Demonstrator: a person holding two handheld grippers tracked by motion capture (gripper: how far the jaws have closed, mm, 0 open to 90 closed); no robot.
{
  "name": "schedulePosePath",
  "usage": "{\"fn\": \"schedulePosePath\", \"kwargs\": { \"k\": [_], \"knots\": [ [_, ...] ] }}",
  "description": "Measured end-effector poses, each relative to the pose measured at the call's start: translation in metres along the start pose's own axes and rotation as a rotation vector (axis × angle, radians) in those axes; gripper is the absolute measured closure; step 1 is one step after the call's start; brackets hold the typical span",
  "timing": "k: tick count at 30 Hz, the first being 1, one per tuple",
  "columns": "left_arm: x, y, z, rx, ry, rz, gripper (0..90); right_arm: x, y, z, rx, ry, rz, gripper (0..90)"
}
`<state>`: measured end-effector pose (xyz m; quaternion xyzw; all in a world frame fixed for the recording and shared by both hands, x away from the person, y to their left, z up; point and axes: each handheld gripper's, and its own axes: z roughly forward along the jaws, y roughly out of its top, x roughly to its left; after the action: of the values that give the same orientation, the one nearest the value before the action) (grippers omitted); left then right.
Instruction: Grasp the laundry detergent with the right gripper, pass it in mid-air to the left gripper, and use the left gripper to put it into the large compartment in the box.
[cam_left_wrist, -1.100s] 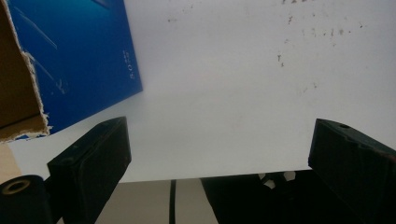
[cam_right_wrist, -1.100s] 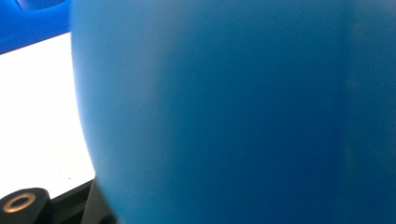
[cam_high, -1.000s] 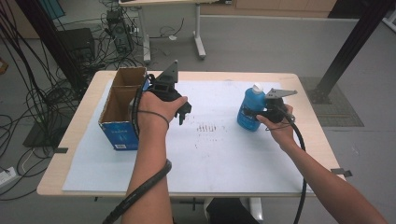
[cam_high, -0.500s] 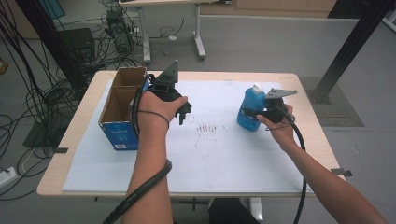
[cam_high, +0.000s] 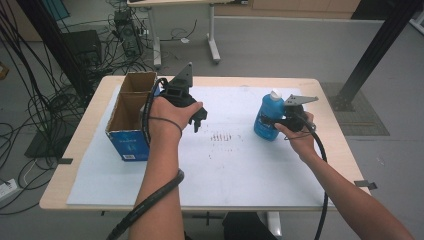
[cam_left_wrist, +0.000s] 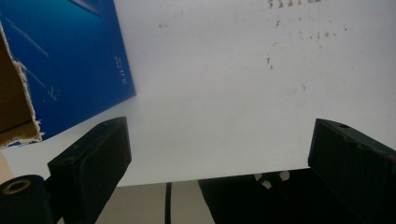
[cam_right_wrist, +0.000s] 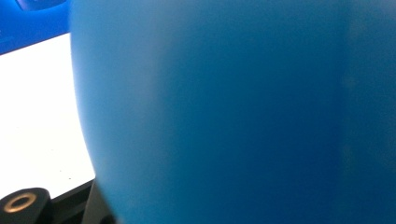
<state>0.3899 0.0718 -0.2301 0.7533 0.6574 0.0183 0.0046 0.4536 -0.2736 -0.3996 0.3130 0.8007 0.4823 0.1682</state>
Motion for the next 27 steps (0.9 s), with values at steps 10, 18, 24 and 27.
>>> {"fn": "schedulePosePath", "kwargs": {
  "k": [10, 18, 24, 27],
  "knots": [
    [-0.0009, 0.0007, 0.0012, -0.003, -0.029, 0.027, 6.4, 0.0, -0.0001, -0.0002, -0.001, 0.0, -0.002, 45.3],
    [-0.001, 0.0008, -0.0018, -0.008, -0.033, 0.069, 6.4, -0.0001, 0.0, 0.0, 0.0, 0.001, -0.001, 45.3],
    [-0.0043, 0.0035, -0.0051, -0.014, -0.028, 0.117, 6.4, 0.0002, -0.0001, -0.0001, -0.001, -0.001, -0.003, 45.3],
    [-0.0077, 0.0042, -0.0051, -0.008, -0.016, 0.147, 6.4, 0.0003, -0.0003, -0.0001, -0.002, -0.001, -0.002, 45.2]
  ]
}}
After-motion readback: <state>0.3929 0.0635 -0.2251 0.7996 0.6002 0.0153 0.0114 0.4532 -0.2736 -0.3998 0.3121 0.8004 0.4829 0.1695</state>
